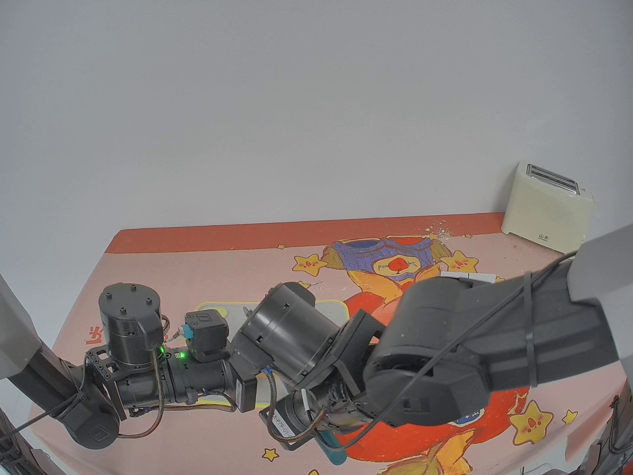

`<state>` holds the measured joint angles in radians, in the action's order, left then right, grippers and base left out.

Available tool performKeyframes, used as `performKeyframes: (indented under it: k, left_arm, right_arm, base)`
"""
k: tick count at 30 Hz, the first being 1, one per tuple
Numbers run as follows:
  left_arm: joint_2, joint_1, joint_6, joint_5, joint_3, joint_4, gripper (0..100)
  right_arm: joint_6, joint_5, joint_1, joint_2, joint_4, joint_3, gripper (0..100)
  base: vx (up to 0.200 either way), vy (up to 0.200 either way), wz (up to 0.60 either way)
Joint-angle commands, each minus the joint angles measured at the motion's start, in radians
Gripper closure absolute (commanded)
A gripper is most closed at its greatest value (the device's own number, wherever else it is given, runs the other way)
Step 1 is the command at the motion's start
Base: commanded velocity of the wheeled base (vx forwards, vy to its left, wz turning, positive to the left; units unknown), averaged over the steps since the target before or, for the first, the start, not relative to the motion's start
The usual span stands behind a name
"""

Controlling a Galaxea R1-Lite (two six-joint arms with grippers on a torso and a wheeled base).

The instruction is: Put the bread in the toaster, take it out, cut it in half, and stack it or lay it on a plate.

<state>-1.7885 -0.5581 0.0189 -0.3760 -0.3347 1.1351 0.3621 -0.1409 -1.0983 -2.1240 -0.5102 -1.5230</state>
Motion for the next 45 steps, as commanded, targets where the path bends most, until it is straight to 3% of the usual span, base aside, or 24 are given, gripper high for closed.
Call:
performKeyframes:
  k: [1,11,17,45]
  left_arm:
    - [-0.005,0.0,0.001,0.0,0.02,0.006,100]
    - [-0.012,0.0,-0.01,0.0,0.011,0.029,100]
    - [-0.029,0.009,-0.057,0.025,-0.02,0.091,100]
    - [-0.135,0.003,-0.057,0.037,0.003,0.161,100]
  right_arm:
    - [0.001,0.0,0.0,-0.002,-0.001,-0.002,100]
    - [0.009,0.01,0.003,0.003,-0.002,0.009,100]
    - [0.011,0.012,0.002,0.006,-0.002,0.01,100]
    - [0.014,0.017,0.008,0.003,-0.002,0.02,100]
  base:
    - [0.0,0.0,0.0]
    - [0.0,0.0,0.0]
    - [0.0,0.0,0.0]
    - [0.0,0.0,0.0]
